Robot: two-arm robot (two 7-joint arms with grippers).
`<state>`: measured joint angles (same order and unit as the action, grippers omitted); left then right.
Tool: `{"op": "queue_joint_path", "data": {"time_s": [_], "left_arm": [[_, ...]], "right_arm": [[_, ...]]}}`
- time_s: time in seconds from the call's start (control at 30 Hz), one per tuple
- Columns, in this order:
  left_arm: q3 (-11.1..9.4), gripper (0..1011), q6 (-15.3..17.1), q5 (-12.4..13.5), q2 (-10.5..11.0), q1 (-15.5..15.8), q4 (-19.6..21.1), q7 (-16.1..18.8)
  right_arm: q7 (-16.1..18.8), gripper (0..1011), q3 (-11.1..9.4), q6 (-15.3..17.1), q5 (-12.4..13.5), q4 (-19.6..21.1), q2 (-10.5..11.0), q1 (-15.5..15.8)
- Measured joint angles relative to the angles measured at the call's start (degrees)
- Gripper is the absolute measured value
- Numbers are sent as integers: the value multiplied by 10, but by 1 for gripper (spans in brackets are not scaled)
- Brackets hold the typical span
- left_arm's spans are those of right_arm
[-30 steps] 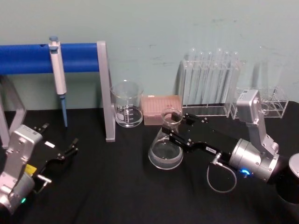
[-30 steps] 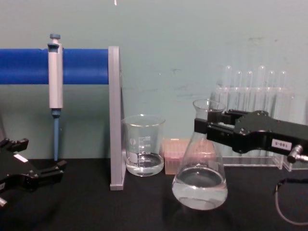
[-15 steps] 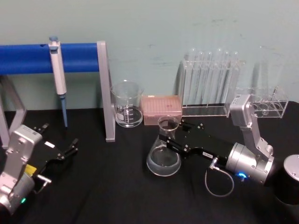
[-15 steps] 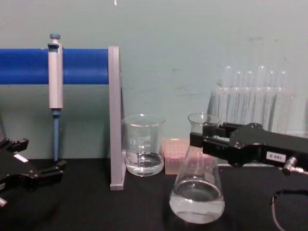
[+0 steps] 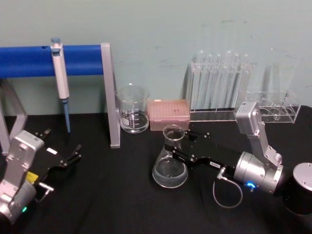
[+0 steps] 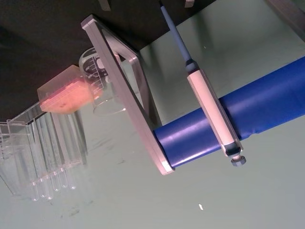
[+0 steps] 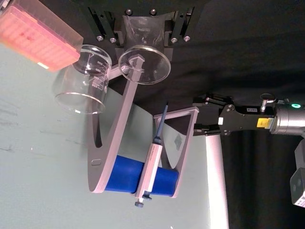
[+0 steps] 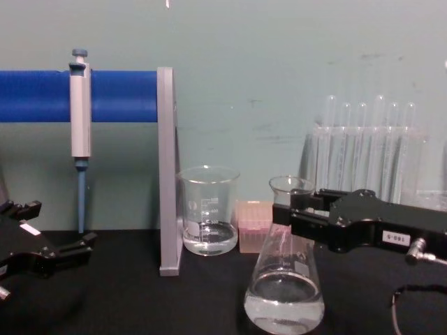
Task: Grasp the erlenmeyer flask with one hand, shake it three times, then place it back.
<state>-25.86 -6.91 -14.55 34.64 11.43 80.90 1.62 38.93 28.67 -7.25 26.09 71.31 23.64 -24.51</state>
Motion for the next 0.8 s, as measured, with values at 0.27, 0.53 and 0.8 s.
{"op": "queue_joint_path", "data": {"time_s": [0.27, 0.53, 0.8], "left_arm": [[0, 1001, 0, 0, 0, 0, 0, 0], [0, 1001, 0, 0, 0, 0, 0, 0], [0, 1001, 0, 0, 0, 0, 0, 0]], "right_arm": [[2, 453, 3, 1, -1, -6, -1, -3], [6, 453, 6, 3, -2, -12, -3, -6], [10, 453, 8, 4, 0, -21, -5, -10]]}}
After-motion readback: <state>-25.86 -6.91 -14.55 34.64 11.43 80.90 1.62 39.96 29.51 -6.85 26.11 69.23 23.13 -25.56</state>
